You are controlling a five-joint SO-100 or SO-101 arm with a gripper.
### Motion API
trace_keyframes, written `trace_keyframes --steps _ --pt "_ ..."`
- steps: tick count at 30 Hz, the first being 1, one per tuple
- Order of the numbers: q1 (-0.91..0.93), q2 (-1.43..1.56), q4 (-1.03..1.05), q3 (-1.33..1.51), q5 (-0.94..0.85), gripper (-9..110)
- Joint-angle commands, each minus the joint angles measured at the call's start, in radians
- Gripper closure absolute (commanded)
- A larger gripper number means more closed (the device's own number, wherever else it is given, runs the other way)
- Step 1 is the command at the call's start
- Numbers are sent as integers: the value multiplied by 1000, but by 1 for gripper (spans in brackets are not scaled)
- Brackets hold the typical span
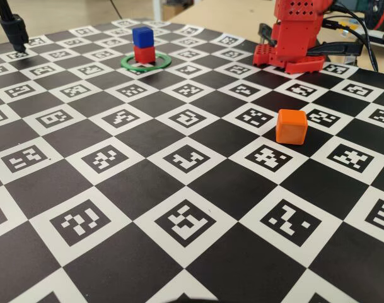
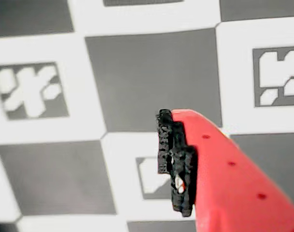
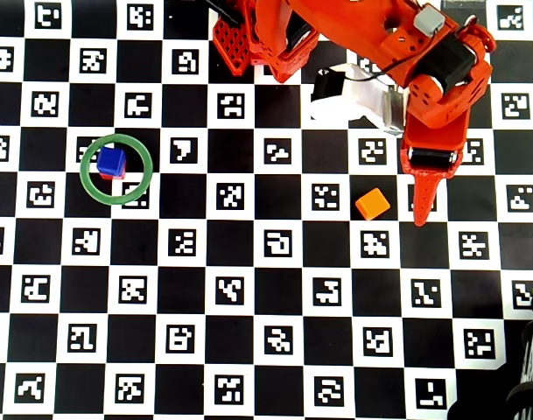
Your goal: Grab the red cube then put it in the green circle then put the blue cube on top and finally the orange cube on top
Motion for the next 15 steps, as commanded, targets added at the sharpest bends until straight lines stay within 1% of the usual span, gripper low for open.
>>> trace_keyframes --steps 1,8,15 --pt "-25 17 -81 54 5 52" --pt "-25 -20 -219 209 -5 52" --pt "31 -63 -290 239 -25 52"
